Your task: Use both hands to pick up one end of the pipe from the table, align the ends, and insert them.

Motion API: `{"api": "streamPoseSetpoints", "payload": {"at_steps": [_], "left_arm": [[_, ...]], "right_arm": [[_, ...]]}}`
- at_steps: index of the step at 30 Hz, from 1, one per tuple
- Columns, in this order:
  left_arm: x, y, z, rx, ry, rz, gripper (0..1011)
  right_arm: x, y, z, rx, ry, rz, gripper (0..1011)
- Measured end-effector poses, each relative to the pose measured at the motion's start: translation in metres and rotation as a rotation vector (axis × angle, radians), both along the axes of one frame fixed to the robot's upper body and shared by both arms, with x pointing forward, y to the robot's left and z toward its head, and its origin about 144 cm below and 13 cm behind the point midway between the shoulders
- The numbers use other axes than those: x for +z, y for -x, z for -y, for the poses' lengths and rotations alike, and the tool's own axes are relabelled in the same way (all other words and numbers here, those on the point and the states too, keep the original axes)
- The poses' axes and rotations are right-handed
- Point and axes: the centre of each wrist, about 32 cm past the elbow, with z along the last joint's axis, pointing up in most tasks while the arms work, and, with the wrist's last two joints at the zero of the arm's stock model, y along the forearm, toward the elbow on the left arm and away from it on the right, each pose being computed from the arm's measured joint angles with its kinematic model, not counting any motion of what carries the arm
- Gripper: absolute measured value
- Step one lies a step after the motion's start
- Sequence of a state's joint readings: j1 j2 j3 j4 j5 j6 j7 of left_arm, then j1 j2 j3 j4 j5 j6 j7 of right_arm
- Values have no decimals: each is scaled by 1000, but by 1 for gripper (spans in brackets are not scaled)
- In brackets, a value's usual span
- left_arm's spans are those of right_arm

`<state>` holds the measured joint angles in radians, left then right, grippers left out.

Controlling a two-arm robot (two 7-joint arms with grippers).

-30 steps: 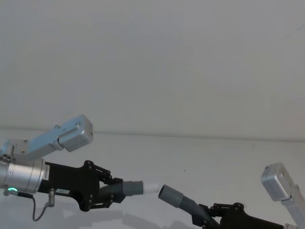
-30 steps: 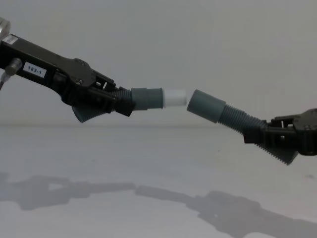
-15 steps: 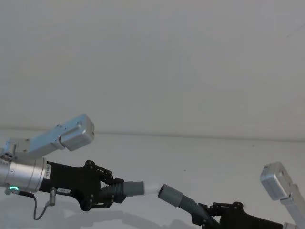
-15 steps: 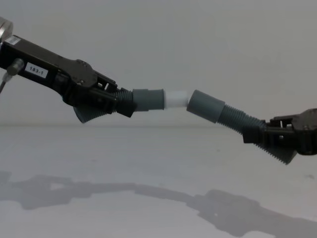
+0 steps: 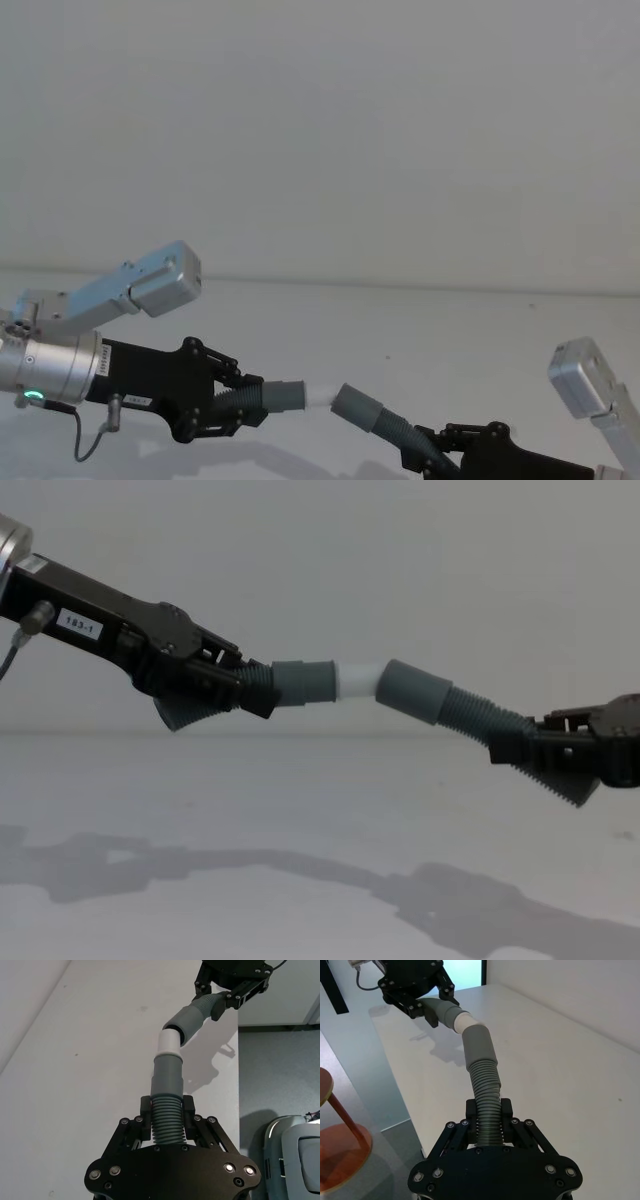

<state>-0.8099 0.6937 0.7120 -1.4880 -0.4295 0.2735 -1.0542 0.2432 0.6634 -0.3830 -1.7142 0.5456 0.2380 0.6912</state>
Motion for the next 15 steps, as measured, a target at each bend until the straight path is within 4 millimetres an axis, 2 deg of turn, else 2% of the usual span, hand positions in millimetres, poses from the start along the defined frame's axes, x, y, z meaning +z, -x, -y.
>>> {"api": "streamPoseSetpoints", "payload": {"at_steps": [15], "left_arm": [[2, -2, 2, -17, -6, -6, 329]], "right_arm": [[2, 0, 1, 21, -2, 11, 251]]}}
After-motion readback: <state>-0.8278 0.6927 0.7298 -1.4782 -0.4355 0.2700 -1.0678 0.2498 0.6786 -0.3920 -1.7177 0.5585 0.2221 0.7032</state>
